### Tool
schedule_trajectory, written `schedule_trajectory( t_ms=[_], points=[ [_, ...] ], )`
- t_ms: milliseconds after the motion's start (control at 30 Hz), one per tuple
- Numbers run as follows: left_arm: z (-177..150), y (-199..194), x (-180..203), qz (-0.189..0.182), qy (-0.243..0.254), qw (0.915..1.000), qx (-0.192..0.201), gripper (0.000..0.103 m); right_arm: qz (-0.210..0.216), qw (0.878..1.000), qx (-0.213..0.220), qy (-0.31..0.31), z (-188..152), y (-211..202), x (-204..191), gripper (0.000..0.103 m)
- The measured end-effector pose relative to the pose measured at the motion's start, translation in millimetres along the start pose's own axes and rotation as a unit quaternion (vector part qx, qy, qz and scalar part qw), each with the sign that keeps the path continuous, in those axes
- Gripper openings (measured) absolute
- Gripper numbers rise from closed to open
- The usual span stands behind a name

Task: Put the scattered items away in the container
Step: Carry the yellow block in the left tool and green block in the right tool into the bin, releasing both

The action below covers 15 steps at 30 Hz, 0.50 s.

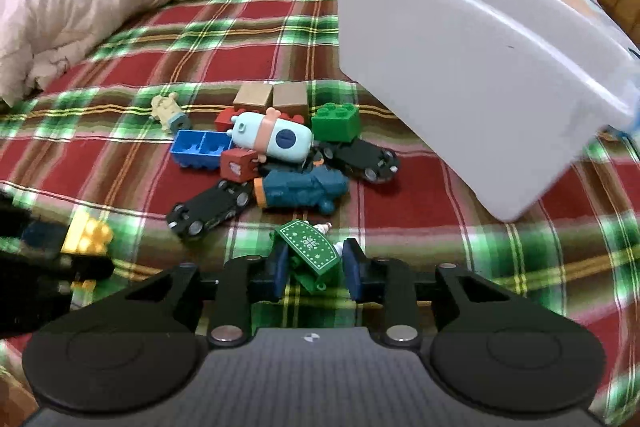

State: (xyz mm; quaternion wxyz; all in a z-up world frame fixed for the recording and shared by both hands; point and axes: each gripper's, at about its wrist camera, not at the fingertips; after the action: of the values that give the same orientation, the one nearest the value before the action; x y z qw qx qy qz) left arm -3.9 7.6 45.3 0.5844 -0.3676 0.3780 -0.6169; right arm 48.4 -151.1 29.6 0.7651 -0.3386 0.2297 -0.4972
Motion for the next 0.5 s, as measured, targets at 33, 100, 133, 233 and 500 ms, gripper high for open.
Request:
schedule_trajectory(
  t_ms=[33, 100, 133, 233, 500],
  points=[
    [5, -5, 0, 0.003, 0.004, 0.9999, 0.009, 0.027, -0.002, 1.0, 0.001, 0.007, 0, -6, 0, 0.032],
    [15, -15, 5, 0.014, 0.009, 0.9995, 0.027, 0.027, -0.007, 1.0, 0.007, 0.017, 3, -17, 1, 0.032],
    [23, -19, 11, 0.016, 0.007, 0.9993, 0.034, 0.027, -0.008, 1.0, 0.012, 0.022, 5, -24, 2, 0.032],
    [41, -29, 23, 0.015, 0.005, 0.9985, 0.053, 0.027, -0.013, 0.999, 0.027, 0.032, 15, -38, 4, 0.032],
    [85, -50, 42, 0.013, 0.028, 0.9952, 0.093, 0.027, -0.037, 0.995, 0.074, 0.052, 51, -67, 22, 0.032]
  ],
)
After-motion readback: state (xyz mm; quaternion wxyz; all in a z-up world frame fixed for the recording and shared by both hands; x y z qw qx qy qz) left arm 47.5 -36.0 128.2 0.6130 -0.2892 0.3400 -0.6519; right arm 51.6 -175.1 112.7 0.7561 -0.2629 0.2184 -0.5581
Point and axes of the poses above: each gripper's, at about its wrist camera, not at the fingertips, and y roughly the way its jaws point, x to its right, z to its top, and after that the axes turned 8 degrees about x, right-handed
